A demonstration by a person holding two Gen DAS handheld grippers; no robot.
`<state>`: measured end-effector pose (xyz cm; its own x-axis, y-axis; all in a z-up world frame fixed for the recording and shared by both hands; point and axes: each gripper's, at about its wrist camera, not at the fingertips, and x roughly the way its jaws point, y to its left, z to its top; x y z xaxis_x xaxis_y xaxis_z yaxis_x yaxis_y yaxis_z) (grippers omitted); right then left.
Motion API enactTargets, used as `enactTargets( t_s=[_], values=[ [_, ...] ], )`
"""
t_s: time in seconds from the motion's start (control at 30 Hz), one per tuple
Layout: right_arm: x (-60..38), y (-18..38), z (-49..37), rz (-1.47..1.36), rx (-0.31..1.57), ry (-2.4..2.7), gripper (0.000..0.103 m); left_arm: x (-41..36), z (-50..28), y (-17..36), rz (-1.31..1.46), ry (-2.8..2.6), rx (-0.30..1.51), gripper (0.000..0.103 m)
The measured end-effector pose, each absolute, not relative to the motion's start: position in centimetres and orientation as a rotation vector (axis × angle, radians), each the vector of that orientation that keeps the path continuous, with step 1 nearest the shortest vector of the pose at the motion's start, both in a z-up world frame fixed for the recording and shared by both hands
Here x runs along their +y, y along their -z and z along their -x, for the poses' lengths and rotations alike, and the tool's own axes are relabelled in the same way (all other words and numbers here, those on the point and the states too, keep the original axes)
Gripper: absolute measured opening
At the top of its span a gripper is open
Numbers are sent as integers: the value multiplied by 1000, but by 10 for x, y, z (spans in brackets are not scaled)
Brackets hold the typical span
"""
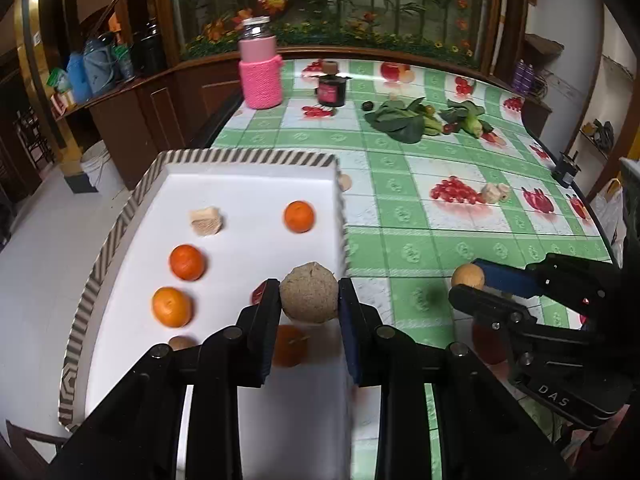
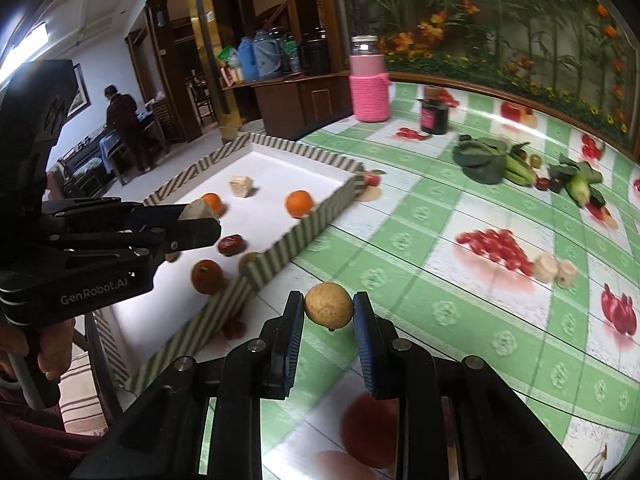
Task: Organize fruits
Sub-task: 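Release the beige bun into the tray with the left tool while the right tool releases the tan fruit there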
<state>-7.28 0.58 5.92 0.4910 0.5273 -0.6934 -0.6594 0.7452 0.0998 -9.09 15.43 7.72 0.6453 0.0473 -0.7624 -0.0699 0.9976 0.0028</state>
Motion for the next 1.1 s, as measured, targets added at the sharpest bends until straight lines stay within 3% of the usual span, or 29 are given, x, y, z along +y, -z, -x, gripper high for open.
enactTargets(
  t_s=[0.57, 1.1],
  values=[
    [87, -60, 57, 278, 775, -844, 26, 217, 114, -51, 126, -130, 941, 26],
    [145, -20, 9, 371, 878, -851, 26, 224, 99, -25, 167, -105, 1007, 26]
  ],
)
